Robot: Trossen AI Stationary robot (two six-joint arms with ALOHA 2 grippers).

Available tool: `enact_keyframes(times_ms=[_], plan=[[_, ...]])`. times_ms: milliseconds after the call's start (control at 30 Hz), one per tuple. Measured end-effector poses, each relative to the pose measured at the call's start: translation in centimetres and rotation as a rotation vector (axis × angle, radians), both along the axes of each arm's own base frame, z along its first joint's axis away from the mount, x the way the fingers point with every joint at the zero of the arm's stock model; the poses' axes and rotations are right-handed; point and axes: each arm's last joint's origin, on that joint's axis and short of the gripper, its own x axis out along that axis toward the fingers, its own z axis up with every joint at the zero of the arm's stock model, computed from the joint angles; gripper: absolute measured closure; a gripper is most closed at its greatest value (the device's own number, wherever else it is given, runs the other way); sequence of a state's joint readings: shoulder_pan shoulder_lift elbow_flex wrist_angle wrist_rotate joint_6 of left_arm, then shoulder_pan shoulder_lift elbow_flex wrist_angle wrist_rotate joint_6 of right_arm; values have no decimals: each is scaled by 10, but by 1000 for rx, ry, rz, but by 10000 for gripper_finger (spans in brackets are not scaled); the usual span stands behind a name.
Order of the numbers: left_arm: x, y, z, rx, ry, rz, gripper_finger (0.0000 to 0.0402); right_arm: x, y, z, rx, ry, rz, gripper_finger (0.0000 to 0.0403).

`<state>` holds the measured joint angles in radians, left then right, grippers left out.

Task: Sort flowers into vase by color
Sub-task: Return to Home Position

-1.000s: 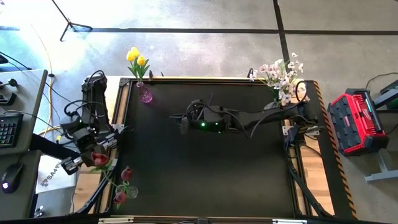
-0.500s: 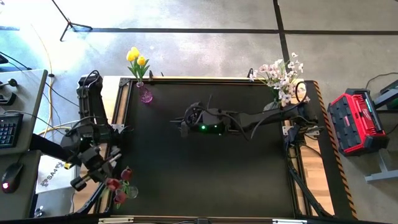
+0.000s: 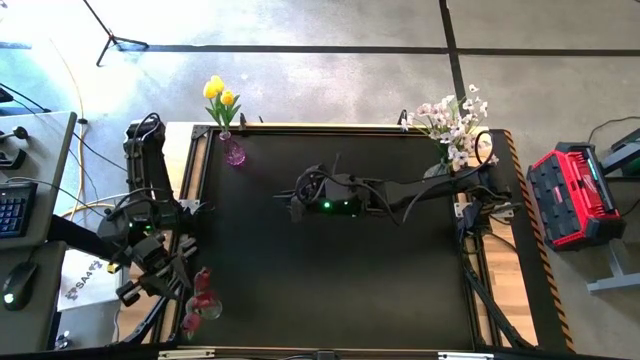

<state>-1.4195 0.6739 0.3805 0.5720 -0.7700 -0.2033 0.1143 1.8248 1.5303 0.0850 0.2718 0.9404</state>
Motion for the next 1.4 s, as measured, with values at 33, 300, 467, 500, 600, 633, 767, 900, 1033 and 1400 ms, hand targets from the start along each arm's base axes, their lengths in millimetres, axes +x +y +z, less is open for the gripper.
enact_keyframes(times_ms=[33, 300, 467, 500, 600, 633, 767, 900, 1033, 1400], plan=[[0, 0, 0, 7, -6, 0, 269, 0, 0, 0, 3, 0, 2, 221], [0, 15, 14, -19, -62, 165, 245, -2, 3, -5, -38, 63, 68, 221], [-1, 34, 22, -39, -45, 305, 245, -14, 10, 1, -155, 134, 13, 221], [-1, 38, 23, -40, -42, 324, 245, -17, 13, 5, -187, 137, 11, 221], [0, 47, 26, -45, -39, 380, 245, -31, 20, 22, -281, 131, 14, 223], [1, 50, 27, -47, -37, 402, 245, -37, 22, 29, -305, 123, 17, 225], [6, 55, 42, -33, -42, 470, 245, -62, 28, 60, -401, 68, 43, 247], [15, 53, 66, 47, -45, 542, 251, -92, 34, 87, -473, 26, 80, 280], [26, 52, 89, 127, -35, 619, 266, -124, 39, 106, -517, 34, 97, 315], [83, 51, 83, 78, 33, 642, 342, -194, 71, 115, -677, 71, 118, 395]])
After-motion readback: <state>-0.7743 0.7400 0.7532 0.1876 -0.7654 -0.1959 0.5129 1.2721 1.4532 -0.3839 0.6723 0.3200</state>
